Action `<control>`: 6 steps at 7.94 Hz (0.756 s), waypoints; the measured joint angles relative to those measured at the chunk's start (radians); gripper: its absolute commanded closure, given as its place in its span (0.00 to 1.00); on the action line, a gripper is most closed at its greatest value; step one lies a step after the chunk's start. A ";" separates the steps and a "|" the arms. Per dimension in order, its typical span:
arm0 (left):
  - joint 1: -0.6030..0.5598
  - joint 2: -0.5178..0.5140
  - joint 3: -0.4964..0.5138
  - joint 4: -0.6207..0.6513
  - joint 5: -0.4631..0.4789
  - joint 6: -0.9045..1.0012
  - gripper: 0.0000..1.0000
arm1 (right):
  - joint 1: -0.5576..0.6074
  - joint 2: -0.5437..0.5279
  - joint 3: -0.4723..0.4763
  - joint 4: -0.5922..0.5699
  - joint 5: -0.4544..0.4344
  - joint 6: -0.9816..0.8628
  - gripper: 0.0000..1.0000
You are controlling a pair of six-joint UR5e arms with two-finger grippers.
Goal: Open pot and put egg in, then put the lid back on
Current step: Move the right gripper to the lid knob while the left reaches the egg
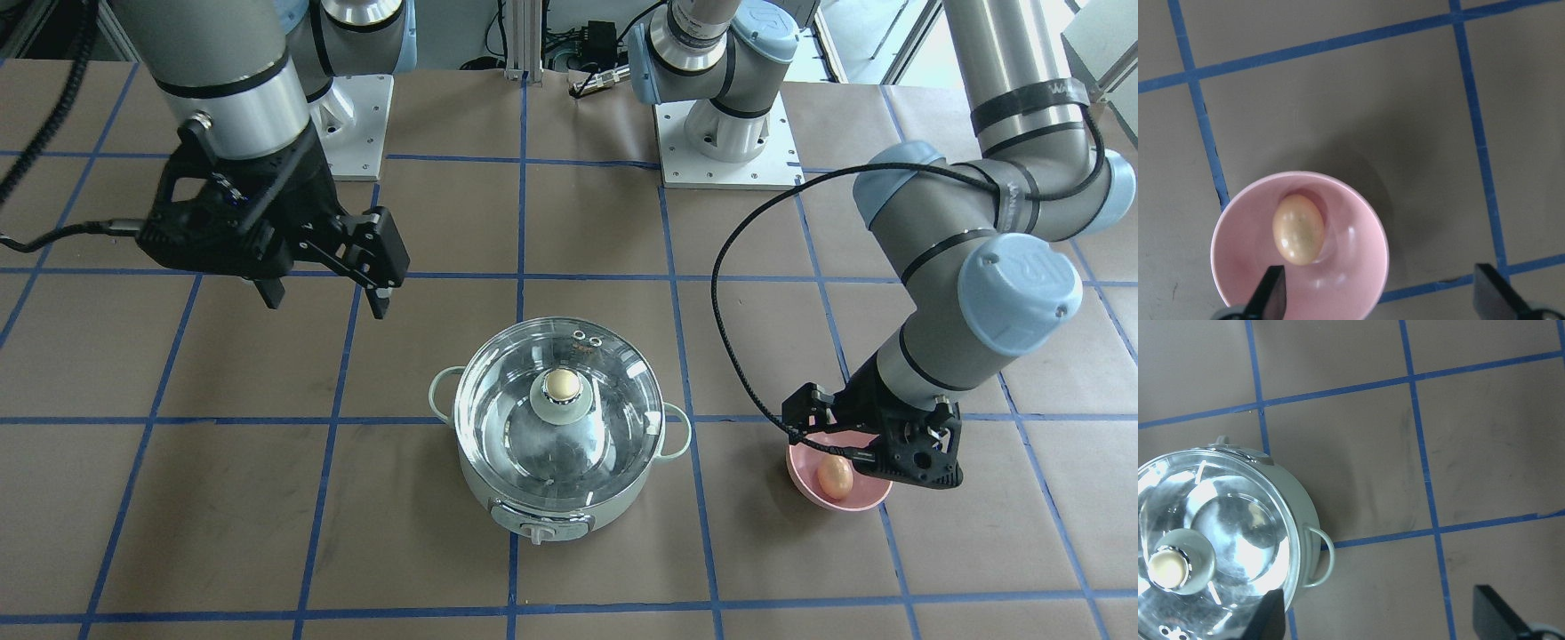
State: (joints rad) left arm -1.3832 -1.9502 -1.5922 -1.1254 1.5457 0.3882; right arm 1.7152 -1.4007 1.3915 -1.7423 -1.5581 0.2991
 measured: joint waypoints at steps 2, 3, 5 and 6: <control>0.039 -0.040 -0.030 0.067 0.001 0.064 0.00 | 0.069 0.084 -0.037 -0.062 0.007 0.107 0.00; 0.060 -0.049 -0.054 0.089 0.002 0.087 0.00 | 0.098 0.116 -0.042 -0.088 0.017 0.148 0.00; 0.077 -0.063 -0.081 0.130 0.008 0.115 0.00 | 0.156 0.179 -0.045 -0.132 0.029 0.211 0.00; 0.083 -0.067 -0.088 0.137 0.011 0.122 0.00 | 0.181 0.207 -0.046 -0.148 0.031 0.234 0.00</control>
State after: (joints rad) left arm -1.2998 -2.0174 -1.6803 -0.9884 1.5566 0.5100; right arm 1.8960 -1.1939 1.3458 -1.8907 -1.5272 0.5327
